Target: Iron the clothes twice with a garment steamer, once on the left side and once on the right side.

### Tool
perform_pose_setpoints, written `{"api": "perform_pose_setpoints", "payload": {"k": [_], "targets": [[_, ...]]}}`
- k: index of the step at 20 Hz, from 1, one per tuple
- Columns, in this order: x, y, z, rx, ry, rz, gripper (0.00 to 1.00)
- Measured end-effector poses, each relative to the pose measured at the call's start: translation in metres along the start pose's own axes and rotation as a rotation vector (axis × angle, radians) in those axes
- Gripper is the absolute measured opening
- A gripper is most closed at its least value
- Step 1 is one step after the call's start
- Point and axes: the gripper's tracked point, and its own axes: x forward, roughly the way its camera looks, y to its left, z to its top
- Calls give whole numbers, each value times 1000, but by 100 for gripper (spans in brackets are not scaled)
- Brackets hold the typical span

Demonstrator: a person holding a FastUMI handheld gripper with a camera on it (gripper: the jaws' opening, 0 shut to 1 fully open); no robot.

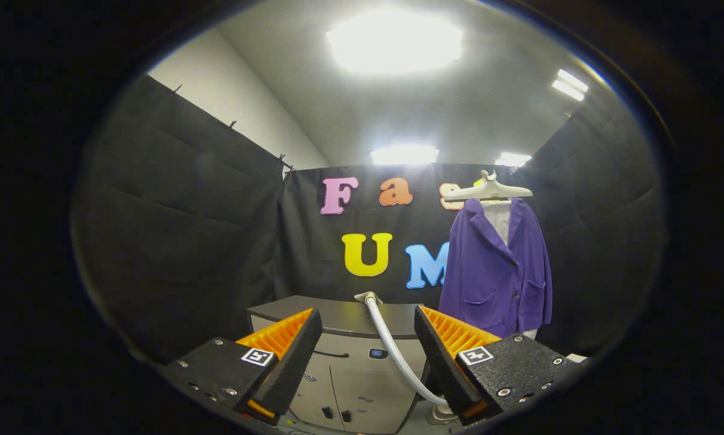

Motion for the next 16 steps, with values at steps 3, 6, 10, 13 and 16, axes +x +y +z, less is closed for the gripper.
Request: {"api": "perform_pose_setpoints", "payload": {"k": [3, 6, 10, 13, 16], "targets": [[22, -13, 3, -16, 40, -34, 95], [52, -8, 9, 9, 90, -31, 94], [104, -6, 17, 26, 135, -34, 94], [148, -6, 23, 19, 141, -55, 94], [196, -7, 25, 6, 161, -88, 95]]}}
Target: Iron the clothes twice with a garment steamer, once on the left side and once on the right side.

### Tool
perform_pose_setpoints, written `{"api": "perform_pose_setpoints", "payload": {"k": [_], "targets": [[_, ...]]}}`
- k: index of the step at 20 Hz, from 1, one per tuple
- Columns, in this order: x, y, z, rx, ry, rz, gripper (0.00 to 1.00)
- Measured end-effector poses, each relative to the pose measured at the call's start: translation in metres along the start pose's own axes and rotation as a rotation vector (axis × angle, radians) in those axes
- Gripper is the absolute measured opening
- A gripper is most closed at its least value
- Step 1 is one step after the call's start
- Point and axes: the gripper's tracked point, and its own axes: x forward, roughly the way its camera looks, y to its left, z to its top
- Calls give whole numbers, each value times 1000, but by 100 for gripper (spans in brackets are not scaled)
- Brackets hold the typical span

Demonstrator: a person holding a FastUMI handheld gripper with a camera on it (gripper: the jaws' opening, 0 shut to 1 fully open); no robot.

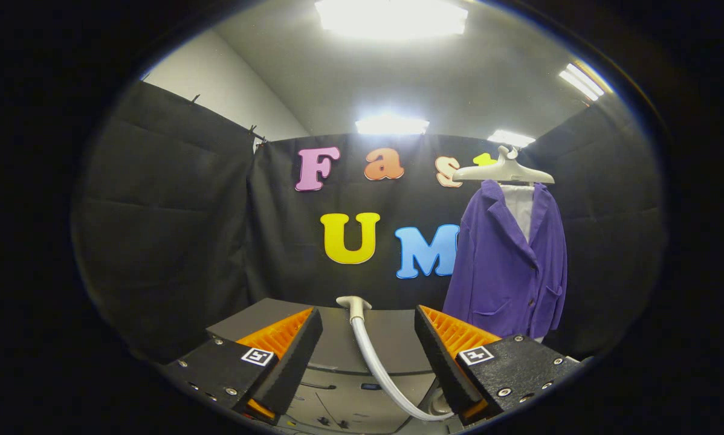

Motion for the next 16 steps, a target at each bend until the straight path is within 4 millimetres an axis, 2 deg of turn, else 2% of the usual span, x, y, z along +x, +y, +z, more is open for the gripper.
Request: {"api": "perform_pose_setpoints", "payload": {"k": [4, 7, 13, 16], "targets": [[69, 4, 0, -2, 72, -54, 95], [117, 14, -6, -4, 133, -71, 95], [196, 23, -34, 3, 265, -120, 95], [231, 21, -56, 21, 345, -150, 95]]}}
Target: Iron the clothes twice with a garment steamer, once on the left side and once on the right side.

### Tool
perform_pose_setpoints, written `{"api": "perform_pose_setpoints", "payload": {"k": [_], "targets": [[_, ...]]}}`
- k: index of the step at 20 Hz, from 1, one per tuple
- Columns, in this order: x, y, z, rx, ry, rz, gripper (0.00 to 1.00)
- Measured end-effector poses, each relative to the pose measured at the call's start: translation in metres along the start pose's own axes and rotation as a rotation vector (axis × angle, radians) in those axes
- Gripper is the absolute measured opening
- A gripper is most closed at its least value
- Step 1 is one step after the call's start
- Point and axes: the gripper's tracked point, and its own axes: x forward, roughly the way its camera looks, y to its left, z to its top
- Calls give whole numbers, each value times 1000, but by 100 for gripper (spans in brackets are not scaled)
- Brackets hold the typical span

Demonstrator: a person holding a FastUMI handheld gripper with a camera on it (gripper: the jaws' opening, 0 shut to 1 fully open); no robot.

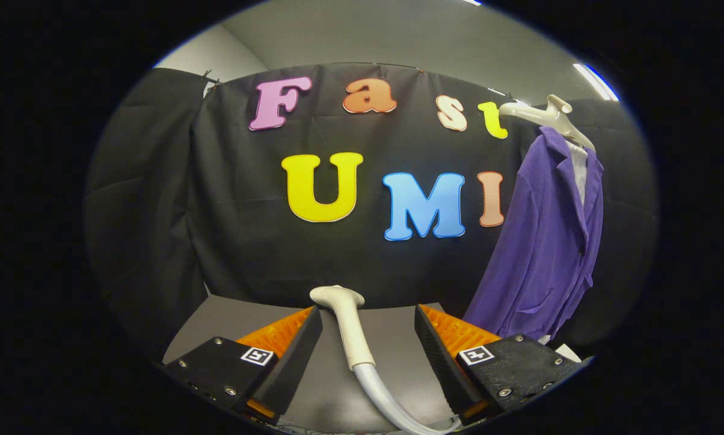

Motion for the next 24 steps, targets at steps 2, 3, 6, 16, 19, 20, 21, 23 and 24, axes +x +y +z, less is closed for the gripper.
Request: {"api": "perform_pose_setpoints", "payload": {"k": [2, 3, 6, 16, 19, 20, 21, 23, 24], "targets": [[26, 4, -6, 11, 48, -13, 95], [36, 6, -10, 14, 76, -22, 95], [68, 15, -24, 29, 164, -25, 95], [112, 27, -72, 83, 324, -41, 94], [123, 25, -82, 116, 364, -39, 88], [122, 26, -85, 137, 370, -30, 85], [123, 25, -84, 157, 367, -26, 84], [127, 26, -85, 201, 374, -11, 79], [128, 28, -88, 225, 376, -1, 75]]}}
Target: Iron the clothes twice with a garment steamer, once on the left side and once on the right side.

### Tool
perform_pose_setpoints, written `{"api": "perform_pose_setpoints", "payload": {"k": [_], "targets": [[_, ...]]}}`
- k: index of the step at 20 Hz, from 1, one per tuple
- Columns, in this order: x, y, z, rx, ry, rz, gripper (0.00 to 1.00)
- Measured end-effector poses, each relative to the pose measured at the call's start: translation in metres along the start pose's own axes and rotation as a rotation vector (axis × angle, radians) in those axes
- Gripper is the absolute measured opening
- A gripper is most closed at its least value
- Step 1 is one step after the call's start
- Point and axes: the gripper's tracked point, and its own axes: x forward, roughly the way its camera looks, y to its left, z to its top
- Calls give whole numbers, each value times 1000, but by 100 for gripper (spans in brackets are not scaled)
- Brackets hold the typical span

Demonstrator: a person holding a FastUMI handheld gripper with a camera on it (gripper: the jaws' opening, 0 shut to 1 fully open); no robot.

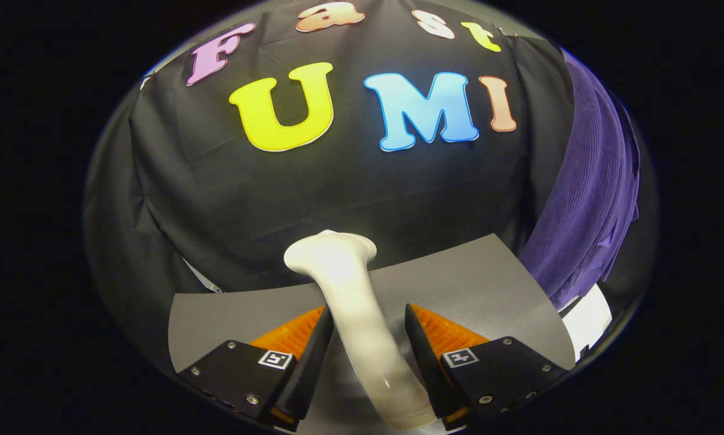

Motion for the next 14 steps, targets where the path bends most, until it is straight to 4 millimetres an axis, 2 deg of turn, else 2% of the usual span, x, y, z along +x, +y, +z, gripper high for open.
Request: {"api": "perform_pose_setpoints", "payload": {"k": [5, 6, 8, 11, 12, 14], "targets": [[8, 11, -11, 3, 63, 48, 62], [10, 10, -12, 5, 64, 48, 56], [13, 8, -13, -17, 65, 38, 55], [7, 8, -15, -84, 57, 59, 51], [3, 4, -10, -114, 33, 57, 43], [-13, 1, -5, -109, -23, 68, 34]]}}
